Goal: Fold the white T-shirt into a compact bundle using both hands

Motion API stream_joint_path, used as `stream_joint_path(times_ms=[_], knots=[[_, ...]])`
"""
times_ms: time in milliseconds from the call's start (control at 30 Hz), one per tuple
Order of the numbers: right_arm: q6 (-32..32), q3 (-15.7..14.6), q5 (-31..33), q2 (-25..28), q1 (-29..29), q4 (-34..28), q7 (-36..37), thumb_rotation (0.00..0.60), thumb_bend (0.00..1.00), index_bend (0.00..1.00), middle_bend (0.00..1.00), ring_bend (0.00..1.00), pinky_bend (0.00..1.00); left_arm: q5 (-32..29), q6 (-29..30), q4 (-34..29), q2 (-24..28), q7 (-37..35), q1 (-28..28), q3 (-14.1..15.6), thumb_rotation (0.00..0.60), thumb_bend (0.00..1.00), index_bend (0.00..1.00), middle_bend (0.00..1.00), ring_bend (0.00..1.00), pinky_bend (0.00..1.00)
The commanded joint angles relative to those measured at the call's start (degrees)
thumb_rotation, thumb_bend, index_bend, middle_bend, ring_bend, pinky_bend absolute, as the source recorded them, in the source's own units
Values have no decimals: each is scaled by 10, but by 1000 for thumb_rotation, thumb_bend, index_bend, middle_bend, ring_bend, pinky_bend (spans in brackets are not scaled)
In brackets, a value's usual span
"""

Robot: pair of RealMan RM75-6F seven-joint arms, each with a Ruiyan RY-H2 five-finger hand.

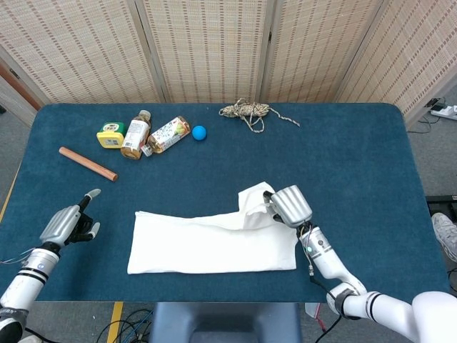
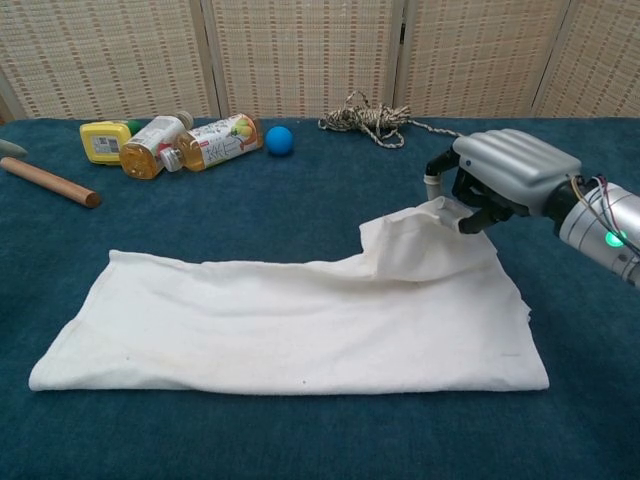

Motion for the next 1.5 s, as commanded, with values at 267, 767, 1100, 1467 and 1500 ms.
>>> stream_joint_path(times_ms=[267, 767, 1100, 1467, 1500], knots=[[-24, 21, 21, -54, 51, 107, 41, 600, 547, 659, 972, 960, 1000, -2, 0, 5, 1, -8, 7, 2, 600, 505, 27, 935, 875, 947], [-71, 26, 45, -100, 105, 216, 29, 600, 534, 565, 959, 960, 1000, -1, 1, 8, 2, -16, 18, 7, 600, 505, 27, 935, 874, 947], [-115, 57, 114, -88, 116, 193, -56, 600, 505, 217, 929, 945, 1000, 3, 6, 7, 5, -20, 24, 7, 600, 505, 27, 935, 874, 947], [-184, 80, 190, -71, 138, 154, -99, 600, 384, 199, 922, 943, 1000, 2, 7, 1, 10, -19, 28, 8, 600, 505, 27, 935, 875, 947], [-190, 81, 196, -71, 140, 154, -104, 600, 384, 199, 922, 943, 1000, 2, 6, 1, 10, -18, 28, 8, 600, 505, 27, 935, 874, 947]])
